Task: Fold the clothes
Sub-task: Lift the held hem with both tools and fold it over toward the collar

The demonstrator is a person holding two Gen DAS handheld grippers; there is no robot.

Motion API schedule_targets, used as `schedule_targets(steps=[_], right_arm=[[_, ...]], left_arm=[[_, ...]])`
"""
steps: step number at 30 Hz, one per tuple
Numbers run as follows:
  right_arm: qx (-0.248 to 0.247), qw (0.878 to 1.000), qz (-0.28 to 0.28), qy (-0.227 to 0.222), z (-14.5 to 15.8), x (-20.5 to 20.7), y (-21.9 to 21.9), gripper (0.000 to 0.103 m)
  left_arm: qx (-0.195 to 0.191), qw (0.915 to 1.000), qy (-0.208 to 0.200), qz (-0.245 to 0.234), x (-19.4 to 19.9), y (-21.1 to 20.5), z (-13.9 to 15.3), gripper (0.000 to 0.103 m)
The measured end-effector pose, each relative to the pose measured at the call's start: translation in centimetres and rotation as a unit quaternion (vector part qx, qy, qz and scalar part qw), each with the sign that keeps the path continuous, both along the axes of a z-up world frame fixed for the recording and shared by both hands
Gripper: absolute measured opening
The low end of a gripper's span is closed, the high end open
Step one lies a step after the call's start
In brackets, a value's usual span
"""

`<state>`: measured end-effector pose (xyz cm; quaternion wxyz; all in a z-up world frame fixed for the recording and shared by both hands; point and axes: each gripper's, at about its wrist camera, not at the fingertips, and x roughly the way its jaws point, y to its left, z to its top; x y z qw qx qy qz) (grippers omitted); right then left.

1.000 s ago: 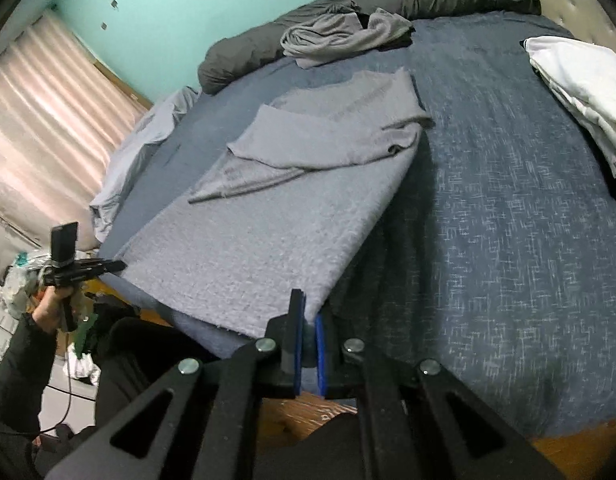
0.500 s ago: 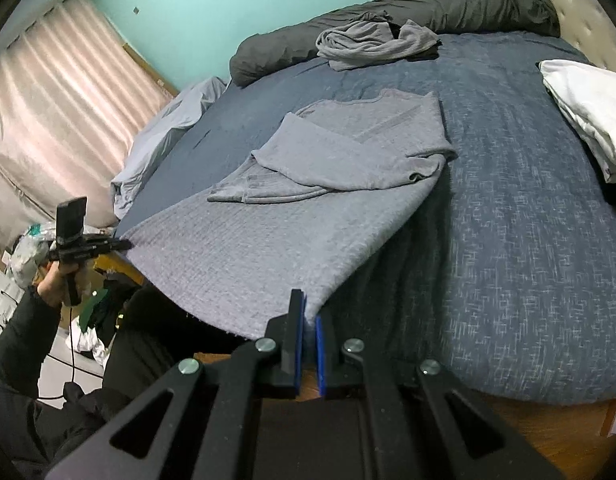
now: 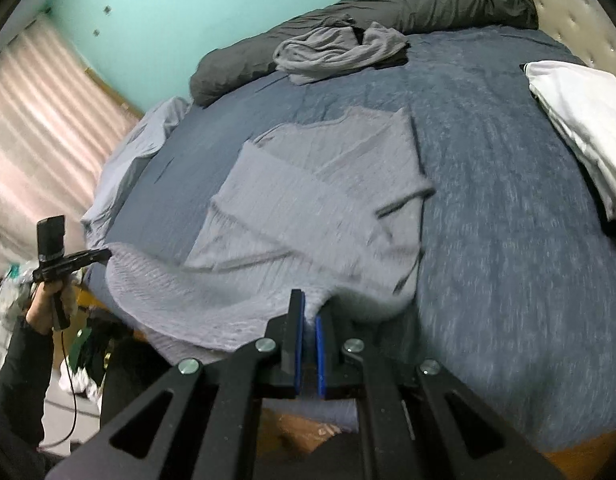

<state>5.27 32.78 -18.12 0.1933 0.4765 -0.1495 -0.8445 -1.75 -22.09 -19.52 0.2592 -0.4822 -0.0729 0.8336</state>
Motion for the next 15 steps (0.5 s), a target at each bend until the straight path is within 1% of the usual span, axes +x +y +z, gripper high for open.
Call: schedule_targets(steps=[6,8,11,15], right_arm=[[0.019,1.000,-0.019,-0.002,0.7,-7.9,0.4,0.005],[0.024,0.999,-0.026,0.003,0.9,-10.5,0.6,0.005],[0.045,0.998,-0.027,0.018,1.1,-14.1,0.6,0.005],[0.059,0.997,-0.038,0.020,1.0,-18.7,0.9,0.005]], left_arm=[[0.014,0.9996,-0.014,0.020,-8.1,-0.1,-0.7,0.006],[0.020,0.9994,-0.014,0.025,-10.9,-0.1,-0.9,0.006],[0.025,0.9991,-0.014,0.031,-14.4,0.0,-1.0,0.006],[0.029,0.9988,-0.016,0.037,-19.6,0.3,-2.0,0.006]])
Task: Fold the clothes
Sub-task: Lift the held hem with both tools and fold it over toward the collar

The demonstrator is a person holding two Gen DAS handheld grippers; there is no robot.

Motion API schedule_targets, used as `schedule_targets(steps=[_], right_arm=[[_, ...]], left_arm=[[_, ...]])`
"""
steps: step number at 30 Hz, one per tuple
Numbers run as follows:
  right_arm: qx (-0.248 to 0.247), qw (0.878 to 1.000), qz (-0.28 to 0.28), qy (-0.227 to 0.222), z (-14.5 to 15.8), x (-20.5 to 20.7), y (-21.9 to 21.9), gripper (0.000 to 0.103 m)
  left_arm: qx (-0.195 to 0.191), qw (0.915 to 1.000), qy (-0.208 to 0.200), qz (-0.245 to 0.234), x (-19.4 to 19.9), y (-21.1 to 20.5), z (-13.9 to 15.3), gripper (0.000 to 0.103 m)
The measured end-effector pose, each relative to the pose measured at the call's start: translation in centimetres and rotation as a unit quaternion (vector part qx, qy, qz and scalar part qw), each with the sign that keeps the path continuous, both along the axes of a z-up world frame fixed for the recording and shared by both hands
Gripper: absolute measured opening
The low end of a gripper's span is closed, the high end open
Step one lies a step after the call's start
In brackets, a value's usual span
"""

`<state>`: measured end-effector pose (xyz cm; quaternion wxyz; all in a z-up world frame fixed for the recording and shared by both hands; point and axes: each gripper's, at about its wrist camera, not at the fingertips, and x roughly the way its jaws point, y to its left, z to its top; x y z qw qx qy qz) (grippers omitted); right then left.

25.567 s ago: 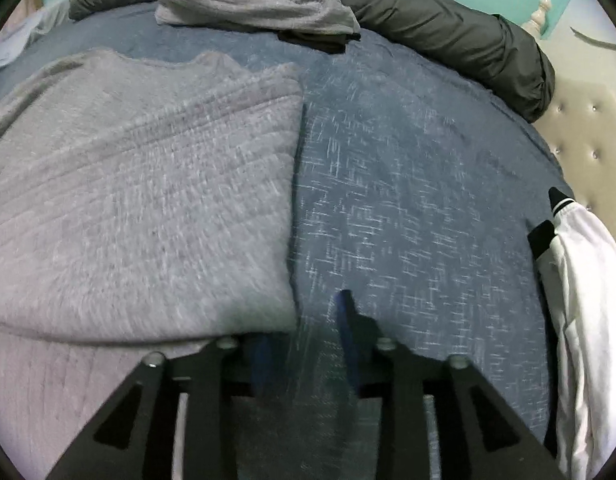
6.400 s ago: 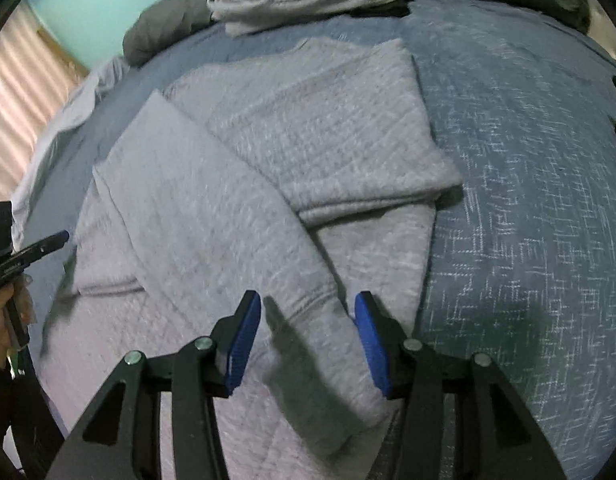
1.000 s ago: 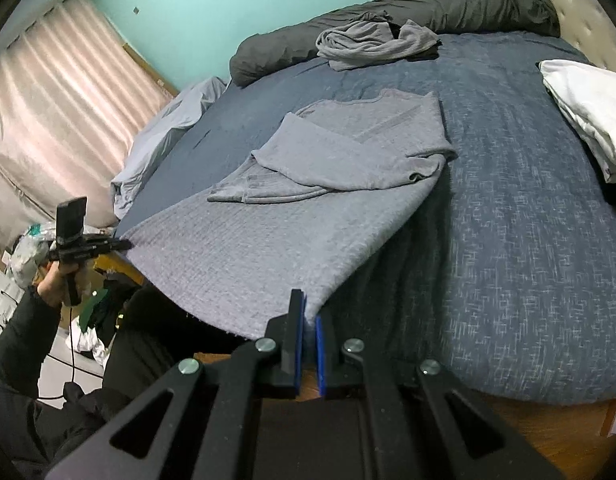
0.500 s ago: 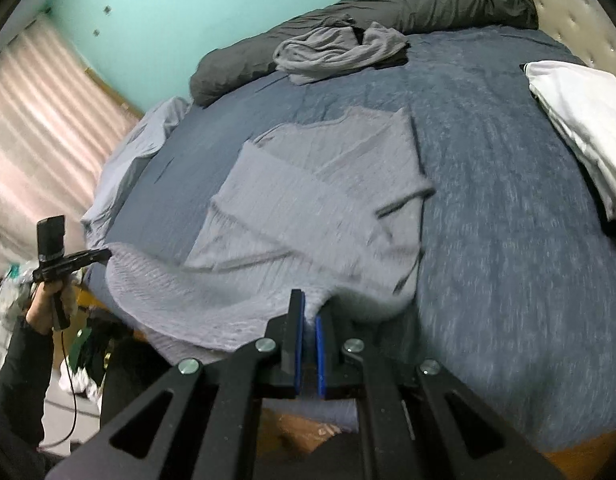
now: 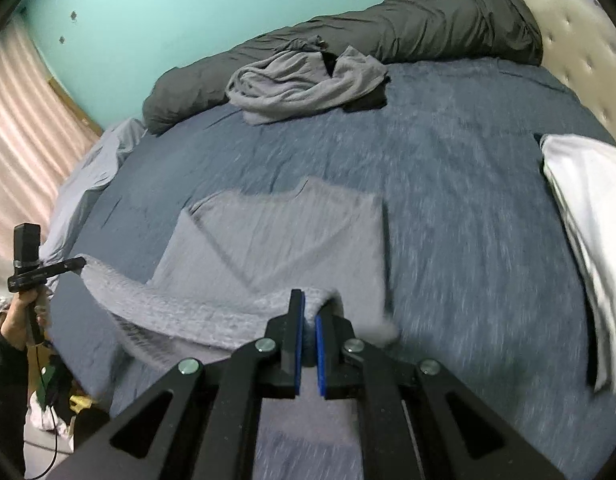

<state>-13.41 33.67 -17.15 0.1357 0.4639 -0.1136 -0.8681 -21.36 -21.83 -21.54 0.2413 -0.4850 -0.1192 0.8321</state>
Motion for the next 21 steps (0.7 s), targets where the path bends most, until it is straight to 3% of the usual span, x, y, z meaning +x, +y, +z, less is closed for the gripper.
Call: schedule_targets(steps=[12,21], right_arm=[[-0.022,0.998,-0.052,-0.036,-5.9,-12.8,2.7,0.005],[-0.002,0.996,-0.069,-0.064,-10.9,-20.0,2.4,0.005]], left_arm=[[0.018,0.9980,-0.038,0.047,-13.4,-0.2,-6.6,0.006],[0.001,0.9951,-0.061,0.078,-17.9,0.1,-11.6,0.008]])
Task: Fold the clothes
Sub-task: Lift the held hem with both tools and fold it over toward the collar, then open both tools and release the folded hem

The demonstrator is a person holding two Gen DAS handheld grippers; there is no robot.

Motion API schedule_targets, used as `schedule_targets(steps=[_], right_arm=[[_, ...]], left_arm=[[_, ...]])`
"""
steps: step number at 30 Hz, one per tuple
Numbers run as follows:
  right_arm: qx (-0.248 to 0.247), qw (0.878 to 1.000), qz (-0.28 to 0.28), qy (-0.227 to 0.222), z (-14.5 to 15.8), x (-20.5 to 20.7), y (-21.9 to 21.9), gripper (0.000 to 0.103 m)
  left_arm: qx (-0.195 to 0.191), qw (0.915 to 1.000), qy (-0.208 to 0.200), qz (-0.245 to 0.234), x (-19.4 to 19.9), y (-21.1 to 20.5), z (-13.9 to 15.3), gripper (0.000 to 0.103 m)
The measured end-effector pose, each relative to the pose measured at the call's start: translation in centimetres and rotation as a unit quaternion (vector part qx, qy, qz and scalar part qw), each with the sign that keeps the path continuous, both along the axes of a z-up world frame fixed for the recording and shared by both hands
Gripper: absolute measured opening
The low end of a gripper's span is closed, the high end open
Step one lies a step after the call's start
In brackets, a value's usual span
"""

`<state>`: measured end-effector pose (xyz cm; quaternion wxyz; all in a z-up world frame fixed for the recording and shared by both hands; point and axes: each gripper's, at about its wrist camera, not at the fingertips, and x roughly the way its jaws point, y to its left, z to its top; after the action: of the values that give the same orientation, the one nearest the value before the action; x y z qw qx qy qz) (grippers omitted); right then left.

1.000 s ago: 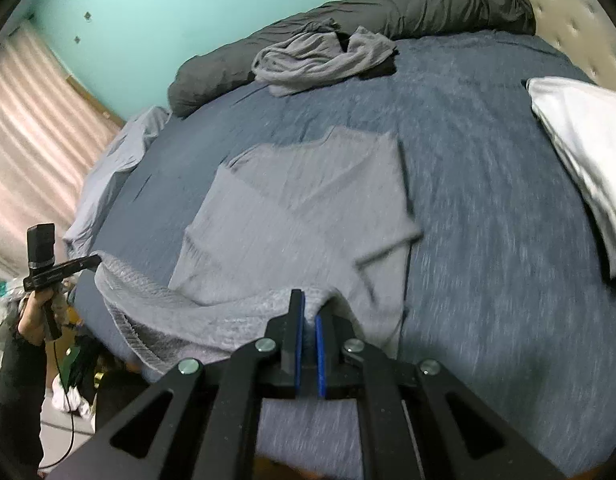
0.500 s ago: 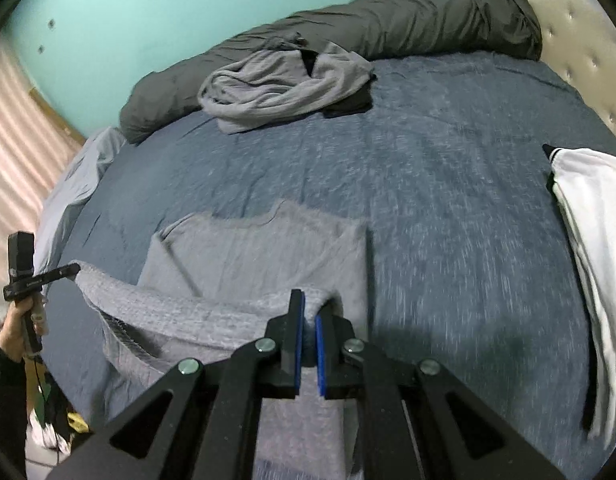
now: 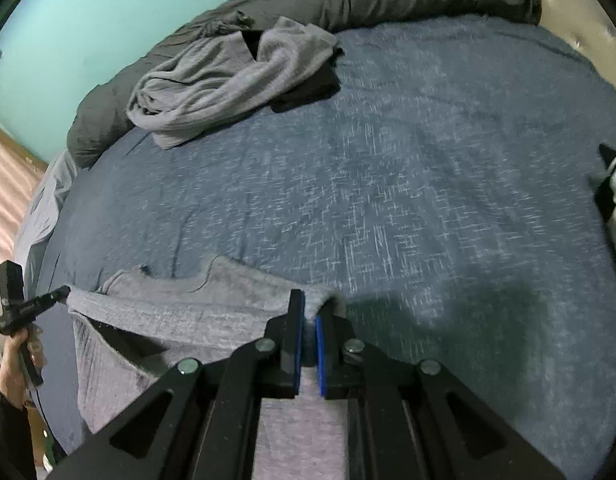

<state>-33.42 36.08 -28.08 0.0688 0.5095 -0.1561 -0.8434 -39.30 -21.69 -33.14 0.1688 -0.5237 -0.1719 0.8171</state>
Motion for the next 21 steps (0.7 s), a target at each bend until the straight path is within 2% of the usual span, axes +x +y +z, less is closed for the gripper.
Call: schedule_targets(steps=[1,5,6,7,8,9,11,15,19,21], right_arm=[[-0.003,1.000,-0.003,-0.005,-0.7,-0.3,0.0,0.006],[0.006,1.000,-0.025,-0.011,-2.3,-0.9,0.3,0.013],[0.005,1.000,-0.026,-0.010,-2.3,-0.8,0.4,0.022],[0.013,1.000,-0.028,-0.003,-1.9,-0.6,0.8,0.045],[0.020,0.999,-0.031,0.005,-1.5,-0.5,1.1,0.056],[0.021,0.999,-0.035,0.017,-1.0,-0.3,1.6,0.063],[0.014,0.998,-0.043,0.044,0.5,0.5,2.8,0.063],[0.039,0.997,-0.012,0.065,1.6,2.1,2.8,0.063],[0.108,0.989,0.069,0.067,0.0,3.6,0.3,0.063],[0.126,0.985,0.101,0.063,-1.1,4.0,-0.6,0.063]], left_arm=[[0.001,1.0000,-0.004,0.002,-0.2,0.1,-0.6,0.008],[0.023,0.9995,-0.007,0.019,0.2,-0.5,-1.1,0.027],[0.031,0.9992,-0.004,0.023,0.4,-0.8,-1.0,0.036],[0.032,0.9990,0.002,0.030,0.7,-1.1,-0.6,0.041],[0.031,0.9988,0.008,0.037,0.9,-1.5,-0.1,0.047],[0.033,0.9984,0.017,0.042,1.3,-1.9,0.5,0.048],[0.021,0.9986,0.033,0.035,2.1,-2.0,1.3,0.048],[-0.052,0.9969,0.058,-0.015,3.7,-0.2,1.9,0.048],[-0.112,0.9893,0.069,-0.062,4.3,1.6,0.7,0.048],[-0.121,0.9875,0.072,-0.070,4.1,1.9,0.1,0.048]])
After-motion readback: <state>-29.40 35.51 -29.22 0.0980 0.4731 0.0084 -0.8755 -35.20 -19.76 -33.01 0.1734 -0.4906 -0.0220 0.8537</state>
